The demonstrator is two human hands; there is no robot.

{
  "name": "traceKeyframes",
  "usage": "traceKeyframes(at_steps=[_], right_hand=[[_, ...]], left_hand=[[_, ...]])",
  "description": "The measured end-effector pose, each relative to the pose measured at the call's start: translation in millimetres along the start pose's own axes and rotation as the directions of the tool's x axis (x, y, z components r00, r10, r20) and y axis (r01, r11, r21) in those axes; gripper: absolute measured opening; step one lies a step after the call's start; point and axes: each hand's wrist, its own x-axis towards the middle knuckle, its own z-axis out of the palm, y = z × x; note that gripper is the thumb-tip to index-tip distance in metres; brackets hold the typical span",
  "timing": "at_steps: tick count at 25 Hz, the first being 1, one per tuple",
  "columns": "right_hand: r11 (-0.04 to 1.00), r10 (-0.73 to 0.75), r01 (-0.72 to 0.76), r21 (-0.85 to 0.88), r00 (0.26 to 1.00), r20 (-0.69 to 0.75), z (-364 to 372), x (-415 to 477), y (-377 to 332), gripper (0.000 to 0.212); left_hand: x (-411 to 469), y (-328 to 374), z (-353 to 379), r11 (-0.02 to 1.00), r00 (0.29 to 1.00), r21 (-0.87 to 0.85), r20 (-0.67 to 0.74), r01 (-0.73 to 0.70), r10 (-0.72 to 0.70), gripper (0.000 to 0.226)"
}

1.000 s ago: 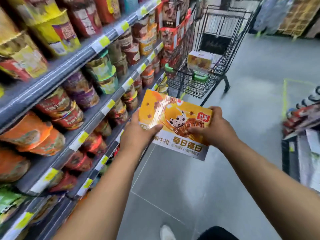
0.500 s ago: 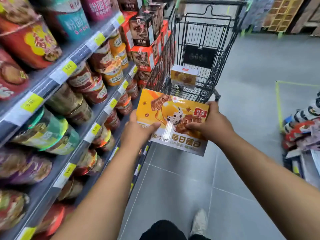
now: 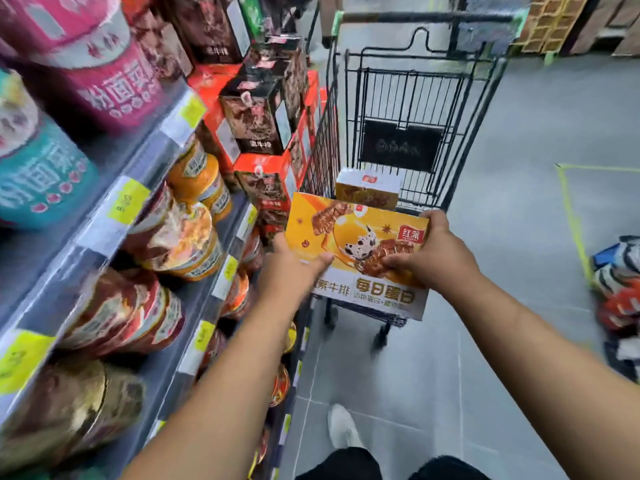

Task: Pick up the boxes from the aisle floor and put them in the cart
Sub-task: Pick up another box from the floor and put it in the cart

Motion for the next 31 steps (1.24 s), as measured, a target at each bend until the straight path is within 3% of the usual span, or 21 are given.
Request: traceKeyframes(at_steps=[9, 13, 17, 24, 31], right_hand=[[0.983, 0.151, -0.145, 0.115, 0.988, -0.041, 8, 160, 4, 0.086], [0.965, 0.205, -0.204, 0.165, 0.979, 0.008, 31, 239, 21, 0.086], [0.861, 0.246, -0.267, 0.434, 0.964, 0.104, 61, 286, 41, 0.063], [0.731, 0.421, -0.335, 0.594, 0.907, -0.008, 135, 357, 83, 0.034], [0.742, 0.437, -0.32, 0.589, 0.897, -0.064, 203, 410, 98, 0.035]], left_hand=[[155, 50, 64, 0.997, 0.996, 0.067, 0.083, -0.032, 0.026, 0.089], [223, 53, 115, 0.992, 0.996, 0.11, 0.063, 0.062, -0.069, 0.087], [270, 45, 155, 0.964, 0.974, 0.194, 0.093, 0.184, -0.205, 0.091], [344, 4, 242, 0.947, 0.928, 0.073, 0.185, 0.314, -0.322, 0.089], [426, -40, 285, 0.937, 0.917, -0.029, 0.219, 0.349, -0.334, 0.106]])
